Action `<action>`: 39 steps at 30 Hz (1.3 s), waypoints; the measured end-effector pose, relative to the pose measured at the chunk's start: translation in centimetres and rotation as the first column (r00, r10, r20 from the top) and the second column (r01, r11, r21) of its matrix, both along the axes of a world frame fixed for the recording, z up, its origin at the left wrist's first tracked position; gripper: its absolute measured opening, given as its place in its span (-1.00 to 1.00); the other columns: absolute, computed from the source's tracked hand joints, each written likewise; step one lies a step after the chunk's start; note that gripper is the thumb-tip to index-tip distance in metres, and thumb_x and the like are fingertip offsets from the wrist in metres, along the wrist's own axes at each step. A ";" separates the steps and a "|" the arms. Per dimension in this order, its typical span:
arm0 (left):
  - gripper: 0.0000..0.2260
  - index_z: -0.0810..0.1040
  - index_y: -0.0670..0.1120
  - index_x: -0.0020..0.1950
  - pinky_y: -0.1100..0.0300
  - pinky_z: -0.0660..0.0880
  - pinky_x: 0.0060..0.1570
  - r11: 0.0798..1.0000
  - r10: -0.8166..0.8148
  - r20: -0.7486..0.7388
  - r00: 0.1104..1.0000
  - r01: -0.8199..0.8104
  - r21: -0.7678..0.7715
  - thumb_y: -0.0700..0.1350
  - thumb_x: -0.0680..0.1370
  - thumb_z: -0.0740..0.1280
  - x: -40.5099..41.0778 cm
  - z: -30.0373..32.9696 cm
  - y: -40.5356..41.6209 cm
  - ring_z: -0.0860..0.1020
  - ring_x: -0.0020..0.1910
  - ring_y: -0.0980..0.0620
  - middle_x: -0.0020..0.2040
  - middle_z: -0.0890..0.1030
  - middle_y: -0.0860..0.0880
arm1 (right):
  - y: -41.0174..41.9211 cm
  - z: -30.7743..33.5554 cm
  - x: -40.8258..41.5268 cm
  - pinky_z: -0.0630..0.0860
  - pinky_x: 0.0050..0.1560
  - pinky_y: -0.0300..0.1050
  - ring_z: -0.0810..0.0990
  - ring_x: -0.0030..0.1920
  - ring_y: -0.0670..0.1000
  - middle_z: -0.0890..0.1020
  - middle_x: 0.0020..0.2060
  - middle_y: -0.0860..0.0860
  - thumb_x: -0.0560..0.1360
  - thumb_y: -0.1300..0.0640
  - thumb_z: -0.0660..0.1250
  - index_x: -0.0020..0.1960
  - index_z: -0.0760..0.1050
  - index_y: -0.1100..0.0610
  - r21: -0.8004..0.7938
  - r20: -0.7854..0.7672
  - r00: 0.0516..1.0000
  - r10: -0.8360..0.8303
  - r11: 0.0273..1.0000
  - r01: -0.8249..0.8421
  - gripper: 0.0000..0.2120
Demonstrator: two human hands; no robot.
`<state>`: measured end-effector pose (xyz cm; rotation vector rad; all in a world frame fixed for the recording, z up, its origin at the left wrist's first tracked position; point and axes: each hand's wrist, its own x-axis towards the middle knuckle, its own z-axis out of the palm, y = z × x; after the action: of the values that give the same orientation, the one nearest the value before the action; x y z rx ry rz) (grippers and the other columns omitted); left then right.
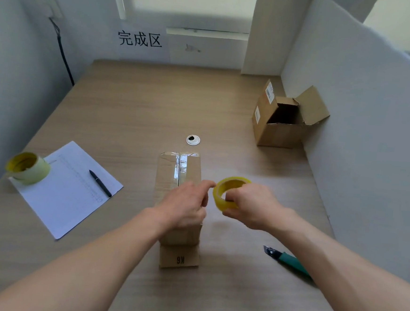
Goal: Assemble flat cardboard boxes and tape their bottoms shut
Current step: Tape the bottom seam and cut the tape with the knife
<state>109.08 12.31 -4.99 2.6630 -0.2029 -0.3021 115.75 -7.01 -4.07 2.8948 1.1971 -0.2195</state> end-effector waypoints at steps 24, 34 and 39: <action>-0.84 0.57 0.23 -0.18 0.10 0.54 0.08 0.949 0.272 -0.275 0.922 -0.304 -0.081 -0.01 0.38 0.50 3.1 1.3 -1.4 0.59 -0.06 0.10 -0.18 0.64 0.20 | -15.8 -13.0 -12.5 0.42 0.06 -0.08 0.53 0.22 0.04 0.54 0.20 -0.05 0.59 0.08 0.24 0.37 0.41 -0.05 0.159 -0.293 0.696 -0.655 0.685 0.711 -0.65; -0.83 0.57 0.24 -0.12 0.17 0.51 0.05 0.956 0.255 -0.266 0.930 -0.284 -0.077 0.01 0.39 0.50 3.1 1.3 -1.3 0.58 -0.07 0.13 -0.20 0.63 0.24 | -4.0 -7.6 -13.6 0.52 0.10 -0.13 0.57 0.12 -0.12 0.60 0.14 -0.15 0.57 0.16 0.29 0.34 0.49 -0.03 0.609 -0.400 0.880 -0.256 0.644 0.463 -0.65; -0.84 0.56 0.24 -0.13 0.10 0.52 0.12 0.955 0.257 -0.266 0.929 -0.286 -0.077 0.03 0.40 0.49 3.2 1.0 -1.3 0.58 -0.09 0.16 -0.29 0.63 0.26 | -3.0 -7.9 -13.3 0.53 0.06 -0.09 0.58 0.10 -0.10 0.60 0.11 -0.16 0.57 0.12 0.25 0.34 0.48 -0.01 0.622 -0.395 0.877 -0.275 0.622 0.476 -0.66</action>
<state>112.25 11.00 -3.95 2.4676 0.2230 -0.5175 102.47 -10.00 -11.96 3.9208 0.7556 -0.1709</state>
